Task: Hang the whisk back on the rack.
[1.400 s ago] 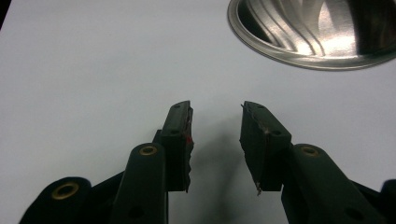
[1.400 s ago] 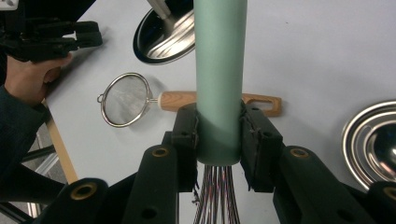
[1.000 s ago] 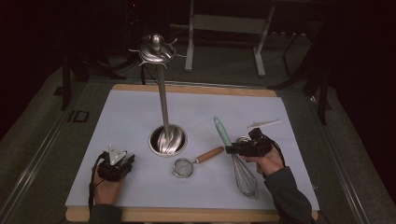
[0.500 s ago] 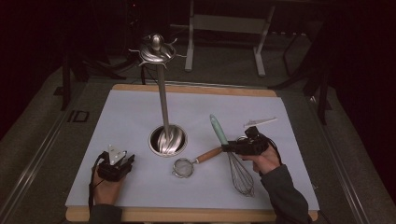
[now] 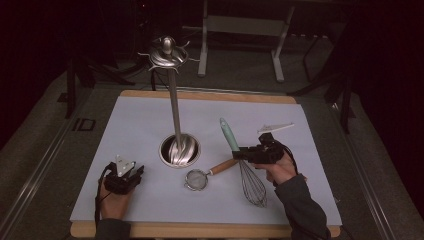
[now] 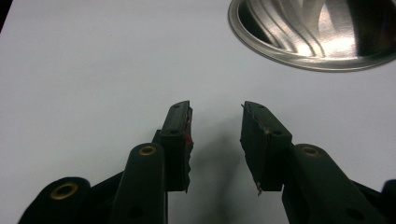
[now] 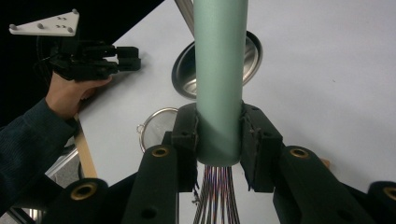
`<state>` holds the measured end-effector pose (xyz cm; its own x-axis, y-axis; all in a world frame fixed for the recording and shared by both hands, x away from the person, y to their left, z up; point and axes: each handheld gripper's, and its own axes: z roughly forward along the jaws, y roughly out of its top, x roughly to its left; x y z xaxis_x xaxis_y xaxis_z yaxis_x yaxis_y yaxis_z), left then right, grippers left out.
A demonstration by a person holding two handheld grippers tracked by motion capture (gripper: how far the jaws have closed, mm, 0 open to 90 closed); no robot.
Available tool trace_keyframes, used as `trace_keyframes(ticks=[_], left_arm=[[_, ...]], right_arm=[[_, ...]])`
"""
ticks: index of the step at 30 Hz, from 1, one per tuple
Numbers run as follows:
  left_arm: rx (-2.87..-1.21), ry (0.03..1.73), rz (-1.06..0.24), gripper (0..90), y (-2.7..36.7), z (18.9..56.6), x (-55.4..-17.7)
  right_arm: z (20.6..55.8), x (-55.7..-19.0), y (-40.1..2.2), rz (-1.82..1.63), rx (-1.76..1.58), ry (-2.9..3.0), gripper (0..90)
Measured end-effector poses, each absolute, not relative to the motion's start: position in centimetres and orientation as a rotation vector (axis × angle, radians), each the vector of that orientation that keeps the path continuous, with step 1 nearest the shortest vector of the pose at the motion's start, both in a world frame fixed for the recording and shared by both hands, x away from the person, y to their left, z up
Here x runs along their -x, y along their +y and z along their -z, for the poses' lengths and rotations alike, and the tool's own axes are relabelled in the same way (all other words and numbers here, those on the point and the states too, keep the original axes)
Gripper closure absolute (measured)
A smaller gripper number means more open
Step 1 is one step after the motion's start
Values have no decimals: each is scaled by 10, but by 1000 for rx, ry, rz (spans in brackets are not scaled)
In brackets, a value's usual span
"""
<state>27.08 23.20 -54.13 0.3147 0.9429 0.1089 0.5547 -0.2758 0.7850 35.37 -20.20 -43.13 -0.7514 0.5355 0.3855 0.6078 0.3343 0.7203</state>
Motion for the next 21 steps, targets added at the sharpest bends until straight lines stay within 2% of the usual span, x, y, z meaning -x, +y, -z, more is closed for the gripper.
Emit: trace_keyframes(ticks=[21], left_arm=[[-1938,1322,-777,630,232,541,-271]], right_arm=[[407,-350,-185,1512,897,-2518,694]])
